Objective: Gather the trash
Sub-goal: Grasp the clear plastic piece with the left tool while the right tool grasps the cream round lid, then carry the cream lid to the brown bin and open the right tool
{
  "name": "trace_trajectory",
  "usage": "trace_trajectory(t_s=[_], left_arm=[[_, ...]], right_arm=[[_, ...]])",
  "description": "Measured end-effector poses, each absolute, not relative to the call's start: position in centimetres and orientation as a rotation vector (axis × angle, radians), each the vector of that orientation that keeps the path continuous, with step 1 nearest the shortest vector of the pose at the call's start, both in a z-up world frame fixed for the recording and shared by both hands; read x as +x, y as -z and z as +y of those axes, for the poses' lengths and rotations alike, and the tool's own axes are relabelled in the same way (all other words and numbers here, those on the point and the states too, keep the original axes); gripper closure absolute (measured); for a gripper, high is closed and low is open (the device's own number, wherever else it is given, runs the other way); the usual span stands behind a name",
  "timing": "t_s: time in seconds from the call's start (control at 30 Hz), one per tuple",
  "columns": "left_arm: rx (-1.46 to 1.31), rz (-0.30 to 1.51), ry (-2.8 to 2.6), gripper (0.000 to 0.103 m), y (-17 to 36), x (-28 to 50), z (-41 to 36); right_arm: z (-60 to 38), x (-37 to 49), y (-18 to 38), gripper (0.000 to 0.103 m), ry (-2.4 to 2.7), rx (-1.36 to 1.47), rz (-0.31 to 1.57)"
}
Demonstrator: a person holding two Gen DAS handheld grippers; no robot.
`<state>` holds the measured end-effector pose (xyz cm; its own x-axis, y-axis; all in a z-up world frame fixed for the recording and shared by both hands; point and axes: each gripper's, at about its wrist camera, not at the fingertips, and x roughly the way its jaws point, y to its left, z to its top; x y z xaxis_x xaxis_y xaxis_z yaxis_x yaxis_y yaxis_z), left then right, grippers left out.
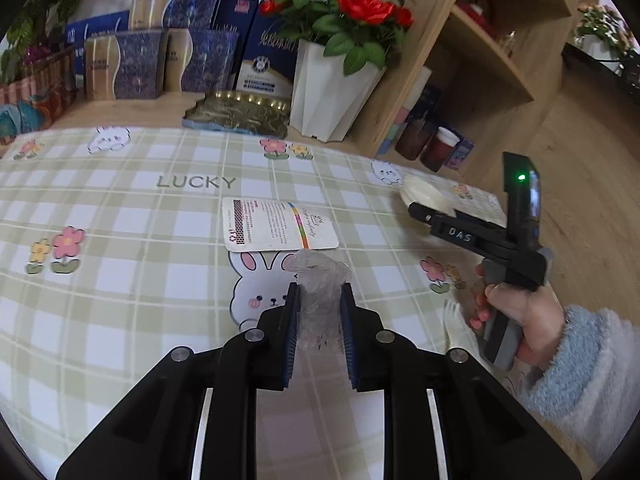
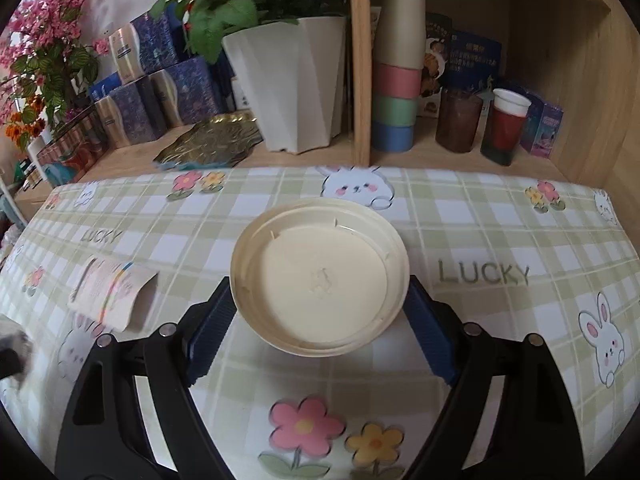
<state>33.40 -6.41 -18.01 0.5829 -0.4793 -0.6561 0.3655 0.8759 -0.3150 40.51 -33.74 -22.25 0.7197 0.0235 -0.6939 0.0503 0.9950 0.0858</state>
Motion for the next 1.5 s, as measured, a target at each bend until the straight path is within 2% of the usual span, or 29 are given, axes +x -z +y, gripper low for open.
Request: trace_trajectory(t_s=[0.17, 0.5, 0.8, 1.23, 1.5], left_arm=[[-0.126, 0.786, 0.504, 0.084, 16.0, 29.3, -4.4], [-0.16, 0.812, 0.468, 0.083, 15.5, 21.5, -0.7], [-0.177, 0.817, 0.453, 0.083, 14.8, 14.2, 0.8], [-0.163, 0.8, 0.479, 0.083, 14.8, 6.1, 1.6], [-0.123, 0.793, 0.494, 0.083, 15.5, 2.7, 1.6]], right_arm=[[-32.5, 35.9, 20.6, 0.021, -0.065, 0.162, 0.746], [-27.9, 24.1, 17.3, 0.021, -0.219, 0.163, 0.703], [-25.6, 14.0, 16.6, 0.021, -0.235, 0.196, 0.693], [-22.6, 3.1, 19.1, 0.021, -0.279, 0.22, 0.754], [-19.6, -0.4, 23.6, 0.021, -0.318, 0.221, 0.837]])
